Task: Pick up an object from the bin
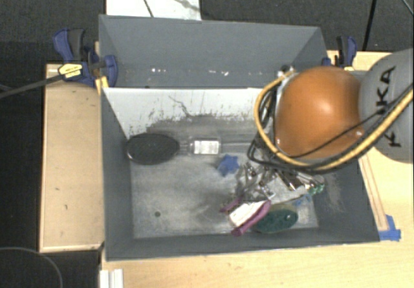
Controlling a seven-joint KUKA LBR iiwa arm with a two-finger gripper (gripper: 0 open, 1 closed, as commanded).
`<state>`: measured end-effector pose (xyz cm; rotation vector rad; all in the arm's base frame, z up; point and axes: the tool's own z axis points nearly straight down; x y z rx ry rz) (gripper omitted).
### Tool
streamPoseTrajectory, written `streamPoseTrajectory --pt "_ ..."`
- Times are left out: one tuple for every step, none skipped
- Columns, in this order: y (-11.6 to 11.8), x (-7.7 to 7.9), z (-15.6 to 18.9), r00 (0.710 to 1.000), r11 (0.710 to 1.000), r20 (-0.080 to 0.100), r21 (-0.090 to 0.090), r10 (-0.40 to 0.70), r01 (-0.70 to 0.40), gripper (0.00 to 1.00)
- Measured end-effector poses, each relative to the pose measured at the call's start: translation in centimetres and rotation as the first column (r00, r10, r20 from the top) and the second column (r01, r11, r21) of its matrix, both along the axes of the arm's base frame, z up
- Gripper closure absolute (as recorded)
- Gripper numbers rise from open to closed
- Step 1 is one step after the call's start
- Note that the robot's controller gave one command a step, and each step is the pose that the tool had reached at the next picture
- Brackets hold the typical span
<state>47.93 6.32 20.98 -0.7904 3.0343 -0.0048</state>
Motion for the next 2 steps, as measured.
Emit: streamPoseTrajectory --pt "0.3 -0.1 -0.2 1.000 1.000 -0.005 0.003 0.000 0.000 0.00" --pt "-1.7 0.9 -13.4 0.997 0.997 0.000 0.003 0.075 -0.075 0.00"
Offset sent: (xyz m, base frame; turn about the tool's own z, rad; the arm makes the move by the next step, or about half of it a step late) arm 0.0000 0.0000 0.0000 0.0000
